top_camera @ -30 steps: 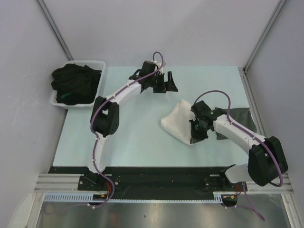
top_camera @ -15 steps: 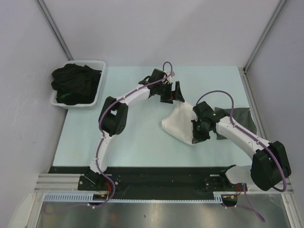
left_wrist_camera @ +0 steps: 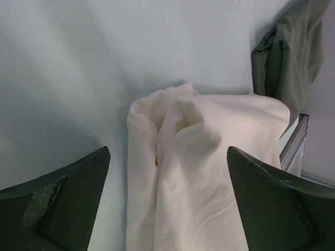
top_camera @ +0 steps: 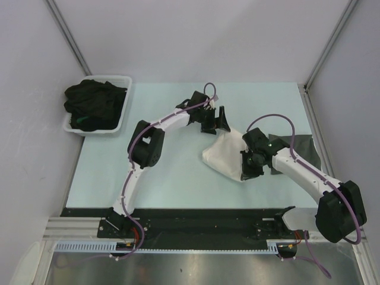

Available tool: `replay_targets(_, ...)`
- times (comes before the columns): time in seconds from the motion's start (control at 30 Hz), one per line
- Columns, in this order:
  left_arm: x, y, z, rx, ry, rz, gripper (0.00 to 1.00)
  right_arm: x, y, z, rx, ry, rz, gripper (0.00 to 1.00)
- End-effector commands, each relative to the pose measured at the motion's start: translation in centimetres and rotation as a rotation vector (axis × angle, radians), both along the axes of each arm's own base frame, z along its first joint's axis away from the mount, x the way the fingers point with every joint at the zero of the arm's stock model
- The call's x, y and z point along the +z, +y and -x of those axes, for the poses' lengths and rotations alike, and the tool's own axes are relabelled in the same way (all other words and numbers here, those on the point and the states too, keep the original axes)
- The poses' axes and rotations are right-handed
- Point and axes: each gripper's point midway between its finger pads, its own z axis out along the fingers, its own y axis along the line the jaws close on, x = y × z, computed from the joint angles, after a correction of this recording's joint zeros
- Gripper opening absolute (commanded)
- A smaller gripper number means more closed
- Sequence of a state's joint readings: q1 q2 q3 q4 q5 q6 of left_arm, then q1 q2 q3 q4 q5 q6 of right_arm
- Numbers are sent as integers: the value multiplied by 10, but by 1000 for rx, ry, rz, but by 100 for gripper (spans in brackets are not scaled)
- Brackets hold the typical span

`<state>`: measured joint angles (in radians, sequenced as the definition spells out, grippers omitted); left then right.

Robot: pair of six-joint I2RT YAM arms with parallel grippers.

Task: Fold and stack the t-shirts
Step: Put the neatly folded tshirt into the corner of the board with both arms

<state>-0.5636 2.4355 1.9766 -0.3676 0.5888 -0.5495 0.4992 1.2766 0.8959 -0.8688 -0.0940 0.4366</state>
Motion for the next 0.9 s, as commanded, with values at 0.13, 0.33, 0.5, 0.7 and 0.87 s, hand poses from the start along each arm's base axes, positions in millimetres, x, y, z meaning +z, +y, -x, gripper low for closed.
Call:
replay_targets(0.13,4,-33,7,-47,24,98,100,4,-6,7,-17,3,11,0)
replay_targets(0.33,-1,-43,19,-76,43,84,97,6,-6,7,-25,-3,1,0)
replay_targets(0.5,-7,-49,32,-100,68,68,91,7,-6,8,-27,-7,-3,0)
replay_targets(0.7,-15,-51,44,-121,83,36,83,9,-5,7,-30,-15,-11,0)
replay_targets(0.87,-21,-49,47,-120,98,20,65,9,-6,6,-29,-20,-9,0)
